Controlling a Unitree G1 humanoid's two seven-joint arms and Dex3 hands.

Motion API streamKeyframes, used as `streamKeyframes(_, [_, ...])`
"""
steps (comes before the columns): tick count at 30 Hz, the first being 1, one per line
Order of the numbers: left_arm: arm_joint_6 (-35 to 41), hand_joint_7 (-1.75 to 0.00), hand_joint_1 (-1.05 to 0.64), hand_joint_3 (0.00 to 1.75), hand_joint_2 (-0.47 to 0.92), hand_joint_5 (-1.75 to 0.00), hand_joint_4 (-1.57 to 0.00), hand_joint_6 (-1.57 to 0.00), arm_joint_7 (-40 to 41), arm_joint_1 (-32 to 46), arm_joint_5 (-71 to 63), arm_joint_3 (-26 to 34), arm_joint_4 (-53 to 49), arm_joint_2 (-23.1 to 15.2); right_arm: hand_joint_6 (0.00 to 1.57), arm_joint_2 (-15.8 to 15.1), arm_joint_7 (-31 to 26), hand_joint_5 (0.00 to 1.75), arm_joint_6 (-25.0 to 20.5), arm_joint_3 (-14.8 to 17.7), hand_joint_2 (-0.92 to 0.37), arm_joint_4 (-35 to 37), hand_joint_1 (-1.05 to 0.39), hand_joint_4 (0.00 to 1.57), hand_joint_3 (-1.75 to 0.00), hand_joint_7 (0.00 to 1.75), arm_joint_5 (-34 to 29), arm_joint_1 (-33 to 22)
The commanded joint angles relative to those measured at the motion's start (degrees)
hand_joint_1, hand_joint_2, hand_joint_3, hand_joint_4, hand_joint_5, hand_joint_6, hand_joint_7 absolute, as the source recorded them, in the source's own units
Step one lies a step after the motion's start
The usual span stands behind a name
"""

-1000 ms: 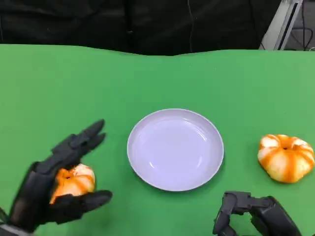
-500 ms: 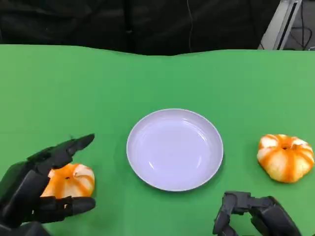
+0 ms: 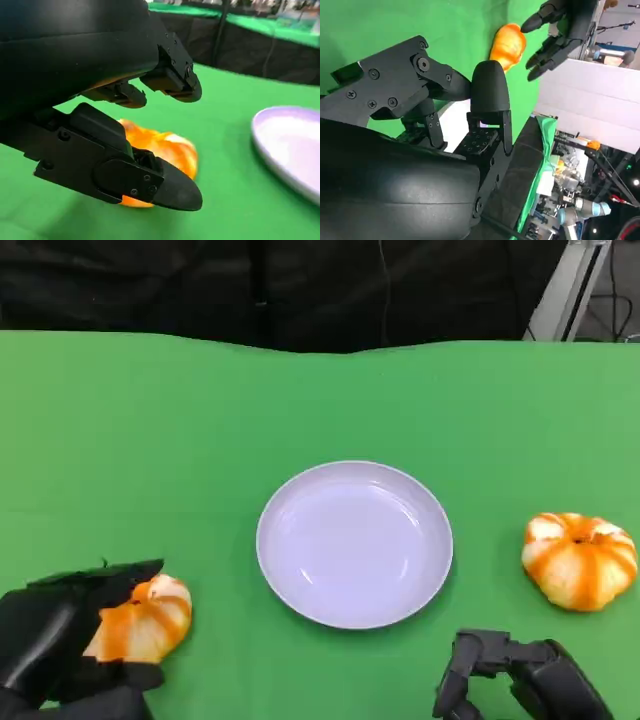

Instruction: Grasp the bread from the table and place it into the plate.

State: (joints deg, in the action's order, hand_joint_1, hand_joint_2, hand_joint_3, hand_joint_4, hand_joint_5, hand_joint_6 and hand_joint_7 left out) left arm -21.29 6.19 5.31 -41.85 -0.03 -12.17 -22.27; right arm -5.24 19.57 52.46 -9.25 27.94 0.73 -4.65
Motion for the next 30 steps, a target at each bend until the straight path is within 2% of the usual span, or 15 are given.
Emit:
streamKeyframes(1, [2.47,-0.03,-1.01,0.15,0.92,-0.05,-0.65,-0.61,1.05,-2.02,-0.69,-2.06,-3.58,-2.92,0.78,-0.99,0.02,1.56,0.04,0.46,-0.62,-0.76,-0.24,0.80,-0.91,1.33,0.24,-0.40])
streamKeyframes(6, [4.31,-0.02,-1.04,0.22,0.92,-0.05,-0.71,-0.63,-0.21,-3.69,0.13,-4.39,-5.60,-4.48,0.78,-1.16,0.04,1.56,-0.06,0.46,-0.62,-1.23,-0.25,0.80,-0.92,1.32,0.26,-0.71])
streamKeyframes(21, [4.41,-0.02,-1.05,0.26,0.92,-0.02,-0.74,-0.68,-4.87,-12.46,3.08,-11.49,-15.60,-7.71,0.78,-1.06,0.03,1.55,-0.35,0.62,-0.62,-1.09,-0.24,0.80,-0.93,1.32,0.60,-0.33])
streamKeyframes(23, [4.53,-0.01,-0.96,0.16,0.92,-0.02,-0.76,-0.69,-5.75,-13.10,3.84,-12.16,-16.25,-7.90,0.78,-1.05,0.06,1.55,-0.16,0.56,-0.61,-1.25,-0.25,0.80,-0.93,1.33,0.62,-0.56])
streamKeyframes(24, [4.66,-0.01,-0.83,0.11,0.89,-0.02,-0.77,-0.69,-5.96,-13.25,4.10,-12.46,-16.35,-7.98,0.78,-1.05,0.05,1.55,-0.04,0.54,-0.61,-1.32,-0.25,0.80,-0.93,1.33,0.61,-0.72])
streamKeyframes(26, [4.26,-0.02,-0.41,0.04,0.82,-0.03,-0.83,-0.73,-5.84,-13.44,5.11,-12.60,-16.93,-7.80,0.77,-1.05,-0.04,1.55,0.14,0.53,-0.62,-1.36,-0.25,0.79,-0.93,1.33,0.43,-0.87])
streamKeyframes(27, [4.05,-0.02,-0.29,0.03,0.81,-0.03,-0.86,-0.76,-5.75,-13.51,5.54,-12.65,-17.18,-7.77,0.77,-1.05,-0.09,1.55,0.19,0.54,-0.62,-1.38,-0.25,0.79,-0.93,1.33,0.36,-0.90])
streamKeyframes(28, [3.37,-0.03,-0.22,0.02,0.80,-0.04,-0.89,-0.78,-5.79,-13.42,6.30,-12.59,-17.62,-7.92,0.77,-0.95,-0.27,1.55,0.23,0.44,-0.62,-1.64,-0.25,0.79,-0.93,1.33,0.05,-1.23])
streamKeyframes(30, [2.72,-0.04,-0.20,0.02,0.81,-0.05,-0.93,-0.83,-5.87,-13.32,7.35,-12.63,-18.06,-8.14,0.77,-0.85,-0.47,1.55,0.23,0.30,-0.62,-1.95,-0.25,0.79,-0.92,1.33,-0.25,-1.56])
